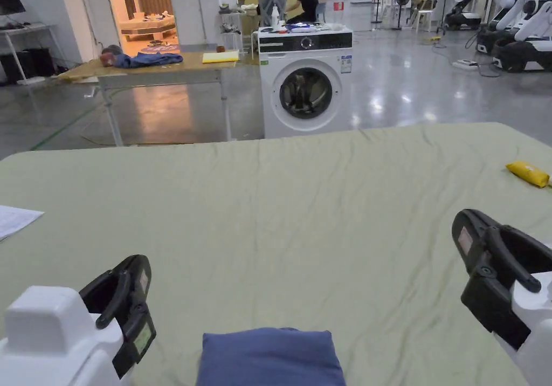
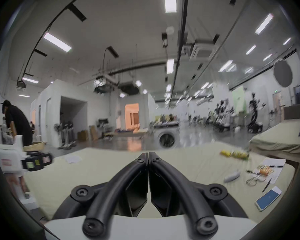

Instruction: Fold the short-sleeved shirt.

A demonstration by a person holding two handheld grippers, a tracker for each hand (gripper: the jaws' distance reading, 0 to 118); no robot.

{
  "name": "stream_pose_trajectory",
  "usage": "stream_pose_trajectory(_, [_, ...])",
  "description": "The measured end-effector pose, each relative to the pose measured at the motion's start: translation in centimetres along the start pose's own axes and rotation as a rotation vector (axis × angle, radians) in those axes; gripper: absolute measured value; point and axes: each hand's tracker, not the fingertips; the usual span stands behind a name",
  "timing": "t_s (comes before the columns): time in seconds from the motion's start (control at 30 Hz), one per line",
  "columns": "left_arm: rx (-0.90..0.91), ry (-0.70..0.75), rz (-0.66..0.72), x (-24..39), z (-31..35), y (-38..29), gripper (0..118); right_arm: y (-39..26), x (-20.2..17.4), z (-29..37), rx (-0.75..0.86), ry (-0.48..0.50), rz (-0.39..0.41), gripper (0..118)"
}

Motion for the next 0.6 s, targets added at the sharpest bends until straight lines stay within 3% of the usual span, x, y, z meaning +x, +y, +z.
stream_pose_trajectory(0.13, [0.049,0.099,-0.021,0.0,1.7,-2.6,0,-2.3,-0.6,0.8,0.0,-0.171,0.006,0])
stream_pose_trajectory(0.23, [0.005,0.051,0.025,0.0,1.4,-2.5,0,-2.9,0.4,1.0,-0.063,-0.157,-0.063,0])
stream_pose_trajectory(0.4, [-0.001,0.05,-0.001,-0.2,0.7,-2.5,0,-2.2,1.1,1.3,-0.069,-0.192,-0.031,0])
stream_pose_trajectory(0.5, [-0.058,0.043,0.037,-0.7,0.3,-3.2,0,-2.6,1.2,0.6,-0.141,-0.097,-0.065,0])
stream_pose_trajectory(0.6, [-0.102,0.054,0.018,-1.1,0.2,-4.2,0,-5.0,0.4,-3.3,-0.446,0.098,-0.104,0])
